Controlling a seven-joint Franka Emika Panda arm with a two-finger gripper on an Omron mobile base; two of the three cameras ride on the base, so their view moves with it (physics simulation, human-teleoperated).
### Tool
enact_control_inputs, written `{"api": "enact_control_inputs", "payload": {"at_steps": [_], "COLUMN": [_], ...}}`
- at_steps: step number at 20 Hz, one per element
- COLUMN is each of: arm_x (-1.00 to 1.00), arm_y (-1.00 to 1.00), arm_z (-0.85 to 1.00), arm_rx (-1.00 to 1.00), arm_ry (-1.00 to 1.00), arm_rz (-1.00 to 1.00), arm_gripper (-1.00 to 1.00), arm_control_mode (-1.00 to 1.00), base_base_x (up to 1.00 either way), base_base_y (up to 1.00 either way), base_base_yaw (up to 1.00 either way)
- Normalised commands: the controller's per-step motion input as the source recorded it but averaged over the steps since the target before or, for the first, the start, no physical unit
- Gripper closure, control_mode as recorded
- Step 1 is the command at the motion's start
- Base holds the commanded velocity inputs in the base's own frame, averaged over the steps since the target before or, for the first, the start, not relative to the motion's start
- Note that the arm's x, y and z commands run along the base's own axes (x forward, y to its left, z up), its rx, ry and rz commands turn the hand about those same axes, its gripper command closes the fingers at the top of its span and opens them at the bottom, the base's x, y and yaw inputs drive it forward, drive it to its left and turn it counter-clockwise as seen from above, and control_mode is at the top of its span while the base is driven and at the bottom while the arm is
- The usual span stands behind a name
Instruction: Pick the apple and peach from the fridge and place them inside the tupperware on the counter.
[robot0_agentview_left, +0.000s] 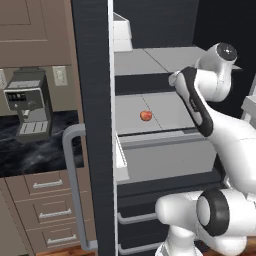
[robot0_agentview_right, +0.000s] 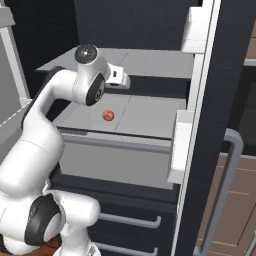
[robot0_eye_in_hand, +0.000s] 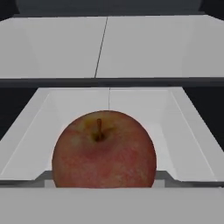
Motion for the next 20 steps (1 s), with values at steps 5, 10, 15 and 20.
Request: {"api": "enact_control_inputs", "payload": {"at_steps": [5,10,15,20], "arm_x": [-1.0,-0.77,-0.33,0.0], "arm_y": [0.0,0.0,0.01,0.0], "arm_z": [0.0,0.0,0.0,0.0], "arm_rx": [0.0,0.0,-0.01,0.0], "arm_ry": [0.0,0.0,0.02,0.0], "arm_rz": [0.0,0.0,0.0,0.0], "arm_gripper": [1.0,1.0,1.0,1.0], "arm_control_mode": [-1.0,-1.0,1.0,1.0], "base_base_x": [0.0,0.0,-0.29,-0.97], "base_base_y": [0.0,0.0,0.02,0.01], "base_base_yaw": [0.0,0.0,0.0,0.0]}}
